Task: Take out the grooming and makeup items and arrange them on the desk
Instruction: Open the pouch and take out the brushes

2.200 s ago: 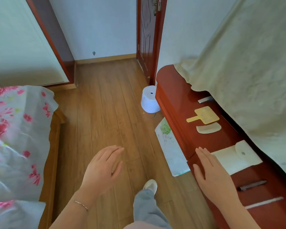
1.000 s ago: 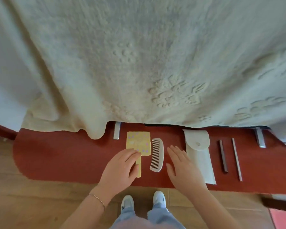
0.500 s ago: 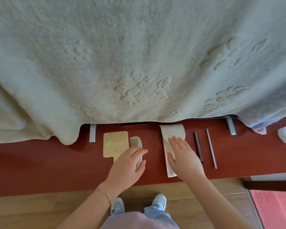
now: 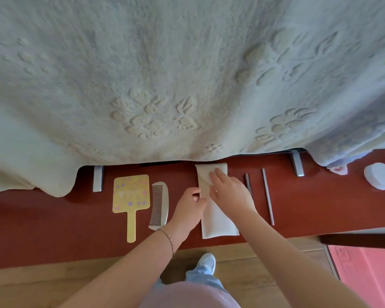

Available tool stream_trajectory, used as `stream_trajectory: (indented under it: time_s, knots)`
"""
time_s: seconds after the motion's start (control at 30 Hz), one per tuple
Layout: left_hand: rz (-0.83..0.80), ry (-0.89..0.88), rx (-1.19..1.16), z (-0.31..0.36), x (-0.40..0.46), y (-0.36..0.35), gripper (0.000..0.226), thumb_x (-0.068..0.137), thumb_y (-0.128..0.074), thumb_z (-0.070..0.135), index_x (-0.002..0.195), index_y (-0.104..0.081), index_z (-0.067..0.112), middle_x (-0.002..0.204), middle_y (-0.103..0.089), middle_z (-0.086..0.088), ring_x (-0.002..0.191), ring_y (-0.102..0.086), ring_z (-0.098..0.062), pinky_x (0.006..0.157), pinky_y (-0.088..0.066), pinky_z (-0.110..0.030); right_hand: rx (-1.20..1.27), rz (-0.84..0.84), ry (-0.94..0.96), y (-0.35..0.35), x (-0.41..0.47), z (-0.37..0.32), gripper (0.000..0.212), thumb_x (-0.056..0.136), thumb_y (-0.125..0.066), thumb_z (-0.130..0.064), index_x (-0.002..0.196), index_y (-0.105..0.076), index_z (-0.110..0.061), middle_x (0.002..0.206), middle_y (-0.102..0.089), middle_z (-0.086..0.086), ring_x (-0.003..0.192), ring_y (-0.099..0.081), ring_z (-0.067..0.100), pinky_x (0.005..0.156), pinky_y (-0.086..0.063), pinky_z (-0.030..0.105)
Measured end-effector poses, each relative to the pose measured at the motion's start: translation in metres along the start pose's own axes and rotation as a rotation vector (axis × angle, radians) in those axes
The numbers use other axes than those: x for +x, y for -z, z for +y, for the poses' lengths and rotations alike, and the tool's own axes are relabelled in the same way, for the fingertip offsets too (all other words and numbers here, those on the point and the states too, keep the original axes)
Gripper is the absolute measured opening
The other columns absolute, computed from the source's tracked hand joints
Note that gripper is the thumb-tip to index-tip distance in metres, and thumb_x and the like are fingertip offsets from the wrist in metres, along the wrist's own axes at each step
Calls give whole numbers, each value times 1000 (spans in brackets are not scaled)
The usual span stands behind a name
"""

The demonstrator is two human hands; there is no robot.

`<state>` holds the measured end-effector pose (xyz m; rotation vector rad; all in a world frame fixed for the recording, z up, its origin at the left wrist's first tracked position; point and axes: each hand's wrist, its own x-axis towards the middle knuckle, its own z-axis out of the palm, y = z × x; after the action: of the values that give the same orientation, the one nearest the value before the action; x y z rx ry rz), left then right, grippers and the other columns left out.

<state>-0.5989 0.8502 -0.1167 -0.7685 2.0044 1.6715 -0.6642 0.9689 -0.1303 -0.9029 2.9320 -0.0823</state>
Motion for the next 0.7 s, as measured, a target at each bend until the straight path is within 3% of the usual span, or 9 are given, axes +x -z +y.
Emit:
stream_trajectory:
  time_s: [0.03, 0.1, 0.2, 0.27, 0.33, 0.4, 0.47, 0.5, 0.7]
  knots:
    - [11, 29, -35, 1, 2, -3, 48, 94, -50, 26, 139, -34, 20, 129, -53, -4, 103, -51, -13, 87, -41, -24, 2, 59, 13, -1, 1, 1, 22, 50, -81, -6, 69, -70, -9, 83, -70, 8, 44, -55, 20, 40, -47, 24]
    - [30, 55, -70, 2, 5, -7, 54, 94, -51, 29, 142, -30, 17, 125, -53, -2, 101, -50, -12, 84, -41, -24, 156, 113, 4, -1, 2, 0, 3, 64, -65, -4, 65, -64, -7, 65, -63, 5, 38, -51, 22, 37, -43, 25]
    - [54, 56, -112, 4, 7, -9, 36, 94, -49, 33, 125, -51, 16, 112, -63, 0, 96, -60, -15, 80, -50, -28, 320, 251, -66, 1, -2, 1, 18, 72, -57, -4, 56, -50, -8, 47, -36, -4, 36, -30, 16, 34, -29, 23]
    - [62, 63, -158, 6, 5, -7, 25, 94, -48, 37, 113, -52, 21, 102, -64, 2, 90, -63, -16, 73, -52, -28, 364, 336, -96, 6, -9, -1, 25, 78, -53, -7, 55, -45, -9, 48, -27, -6, 39, -24, 14, 35, -24, 24]
    - [60, 34, -172, 7, -1, -3, 25, 94, -47, 40, 115, -48, 27, 102, -64, 3, 89, -63, -15, 71, -51, -27, 399, 363, -81, 10, -17, -4, 25, 85, -47, -14, 61, -52, -8, 49, -40, -5, 40, -35, 15, 36, -34, 26]
    - [61, -4, -196, 7, -7, 2, 27, 94, -47, 40, 118, -48, 26, 104, -64, 1, 90, -65, -16, 74, -54, -31, 412, 366, -7, 11, -25, -7, 20, 87, -52, -18, 76, -67, -8, 71, -67, 1, 53, -55, 20, 50, -50, 30]
    - [49, -31, -233, 7, -16, 9, 22, 95, -47, 37, 113, -52, 27, 103, -66, -2, 89, -66, -20, 76, -56, -38, 382, 373, 77, 11, -32, -7, 20, 85, -59, -24, 95, -71, -11, 101, -71, 3, 71, -59, 22, 68, -53, 29]
    - [38, -52, -229, 7, -19, 12, 19, 95, -47, 37, 111, -54, 29, 102, -67, -3, 88, -67, -21, 77, -57, -40, 356, 383, 107, 11, -34, -6, 23, 84, -60, -27, 99, -70, -13, 106, -69, 2, 75, -56, 22, 72, -52, 29]
    - [-2, -122, -108, 8, -33, 28, 20, 95, -45, 39, 110, -54, 31, 99, -67, -1, 86, -67, -21, 74, -56, -37, 399, 512, 105, 19, -36, -19, 18, 88, -57, -16, 93, -73, -8, 93, -70, 3, 89, -60, 24, 77, -53, 32]
